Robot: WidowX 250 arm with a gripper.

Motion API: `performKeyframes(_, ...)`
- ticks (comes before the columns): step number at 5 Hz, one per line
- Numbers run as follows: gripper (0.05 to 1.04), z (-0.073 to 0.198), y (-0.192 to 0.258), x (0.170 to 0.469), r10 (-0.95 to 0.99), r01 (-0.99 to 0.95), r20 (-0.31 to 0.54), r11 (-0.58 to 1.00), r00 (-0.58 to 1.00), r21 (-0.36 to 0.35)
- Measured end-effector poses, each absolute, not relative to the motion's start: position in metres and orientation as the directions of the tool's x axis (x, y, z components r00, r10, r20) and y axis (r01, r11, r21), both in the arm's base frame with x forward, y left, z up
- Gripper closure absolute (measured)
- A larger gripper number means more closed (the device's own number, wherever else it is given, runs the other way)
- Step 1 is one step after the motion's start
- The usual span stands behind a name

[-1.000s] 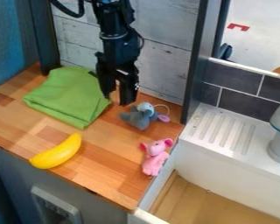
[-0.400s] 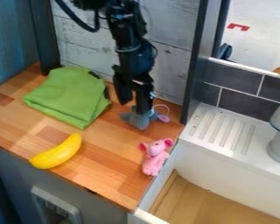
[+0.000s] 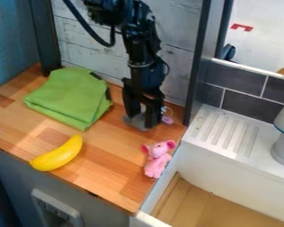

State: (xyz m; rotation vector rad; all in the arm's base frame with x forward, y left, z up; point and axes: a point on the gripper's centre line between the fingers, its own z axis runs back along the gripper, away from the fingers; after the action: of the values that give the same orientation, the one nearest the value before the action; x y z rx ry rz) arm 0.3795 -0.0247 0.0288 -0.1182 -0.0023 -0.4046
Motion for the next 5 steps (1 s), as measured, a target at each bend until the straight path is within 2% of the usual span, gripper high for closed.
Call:
performKeyframes(1,0.322,0.022,-0.024,0.382,-0.369,0.368,-0.008,0.928,0.929,-0.059)
performKeyframes(2,0.429,0.021,-0.021,0.383,-0.348,0.348,-0.008,0.937,0.937,-0.035)
performKeyframes(4,0.514,0.026,-0.016,0.372,-0.322,0.322,-0.007,0.947,0.947,-0.003)
performKeyframes(5,0.669,0.044,-0.013,0.36,-0.31,0.31,0.034,0.951,0.95,0.019)
